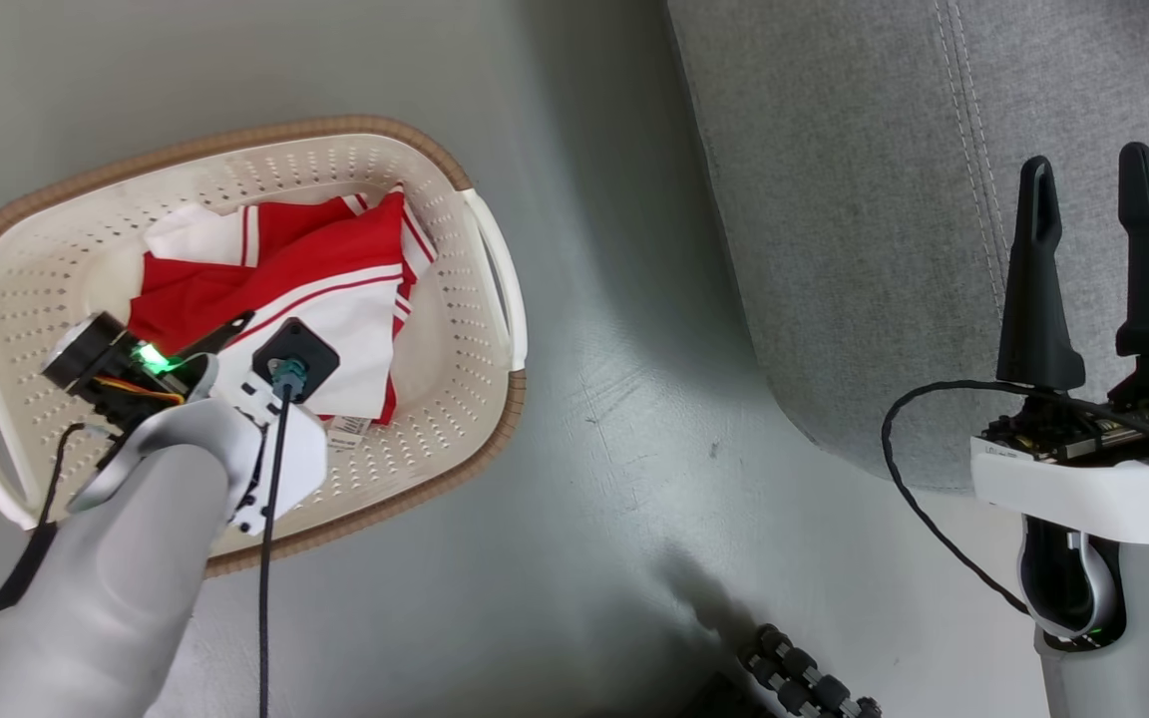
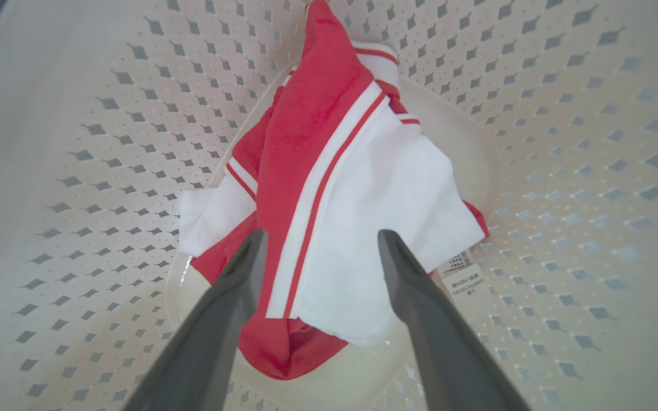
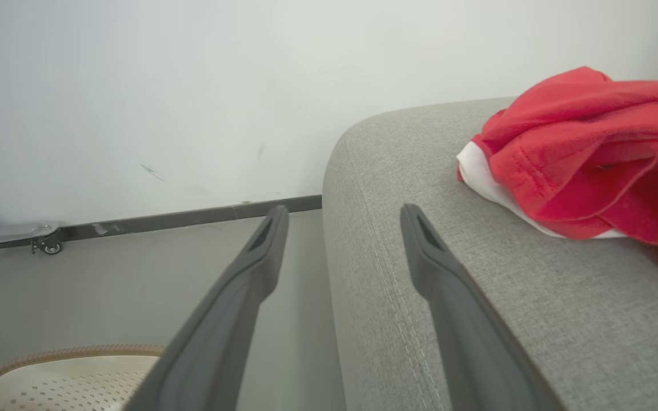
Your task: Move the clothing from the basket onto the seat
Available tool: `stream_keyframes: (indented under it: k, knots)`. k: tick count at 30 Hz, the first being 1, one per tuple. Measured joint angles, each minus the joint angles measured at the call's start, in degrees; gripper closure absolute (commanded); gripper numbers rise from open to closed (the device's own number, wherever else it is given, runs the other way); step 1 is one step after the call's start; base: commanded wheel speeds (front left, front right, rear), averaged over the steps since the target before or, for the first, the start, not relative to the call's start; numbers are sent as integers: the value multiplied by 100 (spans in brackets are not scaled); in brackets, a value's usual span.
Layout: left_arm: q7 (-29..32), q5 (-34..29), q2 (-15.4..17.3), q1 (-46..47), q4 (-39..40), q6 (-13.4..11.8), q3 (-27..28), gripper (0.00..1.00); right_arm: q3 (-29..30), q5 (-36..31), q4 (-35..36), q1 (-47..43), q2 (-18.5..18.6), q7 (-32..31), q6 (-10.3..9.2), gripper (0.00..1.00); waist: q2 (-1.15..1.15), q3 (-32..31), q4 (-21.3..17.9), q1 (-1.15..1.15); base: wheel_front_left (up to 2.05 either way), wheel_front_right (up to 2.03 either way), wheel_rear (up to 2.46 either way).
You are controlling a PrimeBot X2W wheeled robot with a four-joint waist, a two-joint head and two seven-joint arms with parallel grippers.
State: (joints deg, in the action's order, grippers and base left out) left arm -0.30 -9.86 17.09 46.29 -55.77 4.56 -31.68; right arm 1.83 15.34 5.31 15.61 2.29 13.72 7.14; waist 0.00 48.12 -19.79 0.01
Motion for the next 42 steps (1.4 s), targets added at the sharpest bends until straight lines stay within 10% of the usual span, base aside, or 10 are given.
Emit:
stream_keyframes:
  k: [42]
  knots:
    - [946,-189,110,695,-975,-88,-10,0,-219,146,-190,237,-4,75,0,0,0,485,-404,0,0,0,0]
